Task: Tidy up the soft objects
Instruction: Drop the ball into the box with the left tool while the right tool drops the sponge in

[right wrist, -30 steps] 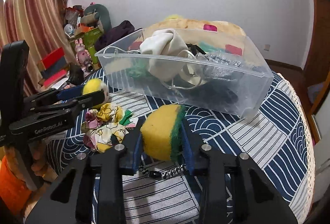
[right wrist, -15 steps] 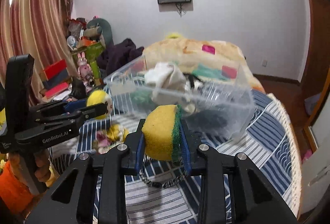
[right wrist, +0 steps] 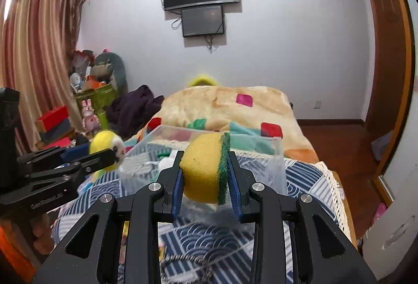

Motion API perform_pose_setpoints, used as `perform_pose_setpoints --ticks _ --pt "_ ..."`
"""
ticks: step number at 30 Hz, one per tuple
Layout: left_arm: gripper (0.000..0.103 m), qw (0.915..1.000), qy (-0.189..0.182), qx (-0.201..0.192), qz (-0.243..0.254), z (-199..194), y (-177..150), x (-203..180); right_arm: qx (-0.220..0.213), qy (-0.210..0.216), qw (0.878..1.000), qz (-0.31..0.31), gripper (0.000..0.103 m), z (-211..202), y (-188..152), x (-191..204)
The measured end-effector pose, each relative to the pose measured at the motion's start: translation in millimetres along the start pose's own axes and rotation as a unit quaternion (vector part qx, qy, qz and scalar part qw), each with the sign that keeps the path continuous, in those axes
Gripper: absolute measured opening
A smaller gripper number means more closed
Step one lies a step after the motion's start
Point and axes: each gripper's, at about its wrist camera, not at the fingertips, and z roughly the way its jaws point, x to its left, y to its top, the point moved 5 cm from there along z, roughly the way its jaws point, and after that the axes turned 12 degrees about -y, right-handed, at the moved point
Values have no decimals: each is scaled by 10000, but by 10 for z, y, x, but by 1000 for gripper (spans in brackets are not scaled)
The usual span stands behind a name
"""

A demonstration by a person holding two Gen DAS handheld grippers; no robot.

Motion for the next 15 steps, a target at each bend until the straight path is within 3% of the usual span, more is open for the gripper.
perform_pose_setpoints --ticks 15 --pt "38 9975 195 655 -157 588 -135 243 661 -13 9978 8 28 484 -168 49"
